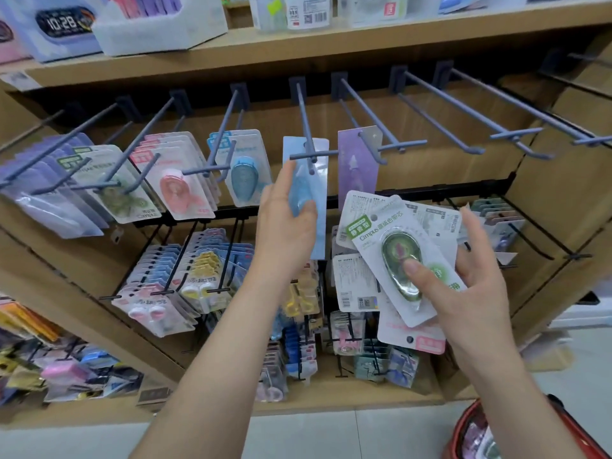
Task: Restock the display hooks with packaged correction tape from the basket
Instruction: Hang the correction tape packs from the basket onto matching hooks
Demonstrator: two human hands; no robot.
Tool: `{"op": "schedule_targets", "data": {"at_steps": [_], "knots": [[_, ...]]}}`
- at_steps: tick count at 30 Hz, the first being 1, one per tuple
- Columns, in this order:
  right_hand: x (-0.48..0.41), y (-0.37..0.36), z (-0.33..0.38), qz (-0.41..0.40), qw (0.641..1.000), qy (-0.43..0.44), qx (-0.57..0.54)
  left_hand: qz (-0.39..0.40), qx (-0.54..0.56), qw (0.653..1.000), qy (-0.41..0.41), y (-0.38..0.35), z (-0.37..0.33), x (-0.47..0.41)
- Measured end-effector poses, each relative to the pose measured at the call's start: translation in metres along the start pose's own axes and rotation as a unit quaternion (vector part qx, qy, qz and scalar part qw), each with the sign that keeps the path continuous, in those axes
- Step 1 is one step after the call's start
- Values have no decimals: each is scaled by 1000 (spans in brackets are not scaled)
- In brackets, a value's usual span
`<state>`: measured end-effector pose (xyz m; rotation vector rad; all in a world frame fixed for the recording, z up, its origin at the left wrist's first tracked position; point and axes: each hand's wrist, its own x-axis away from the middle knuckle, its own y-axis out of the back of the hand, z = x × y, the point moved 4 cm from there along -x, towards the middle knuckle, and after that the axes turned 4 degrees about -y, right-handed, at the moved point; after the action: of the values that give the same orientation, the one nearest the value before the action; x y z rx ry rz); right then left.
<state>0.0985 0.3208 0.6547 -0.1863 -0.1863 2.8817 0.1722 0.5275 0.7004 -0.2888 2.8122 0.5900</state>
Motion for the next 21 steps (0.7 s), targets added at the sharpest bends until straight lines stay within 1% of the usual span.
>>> {"op": "schedule_targets", "data": {"at_steps": [2,5,8,10,11,13,14,16,18,21], "knots": [[-2,1,-1,-7,1000,-2,-7,-18,-7,1000,14,-4,6,-20],[-3,1,-4,-7,1000,-13,-24,-19,-54,998,23,-9,12,-37],[-4,2,-10,-6,997,-42,-68,-30,-61,998,3,-5,11,-18],[-6,2,-15,-6,993,-66,-102,-18,-22,1000,12,-2,15,13],[-6,2,-16,-1,991,-75,-114,15,20,999,39,-4,15,32],[-5,-3,-18,15,987,-89,-133,93,117,984,99,-15,9,64],[-5,-6,-18,28,986,-91,-137,100,146,978,108,-19,8,74],[-2,-14,-19,55,984,-94,-138,63,161,981,89,-21,7,80],[1,-19,-21,65,983,-101,-137,28,156,985,68,-20,6,80],[4,-22,-22,95,982,-109,-124,19,150,987,60,-17,10,82]]}}
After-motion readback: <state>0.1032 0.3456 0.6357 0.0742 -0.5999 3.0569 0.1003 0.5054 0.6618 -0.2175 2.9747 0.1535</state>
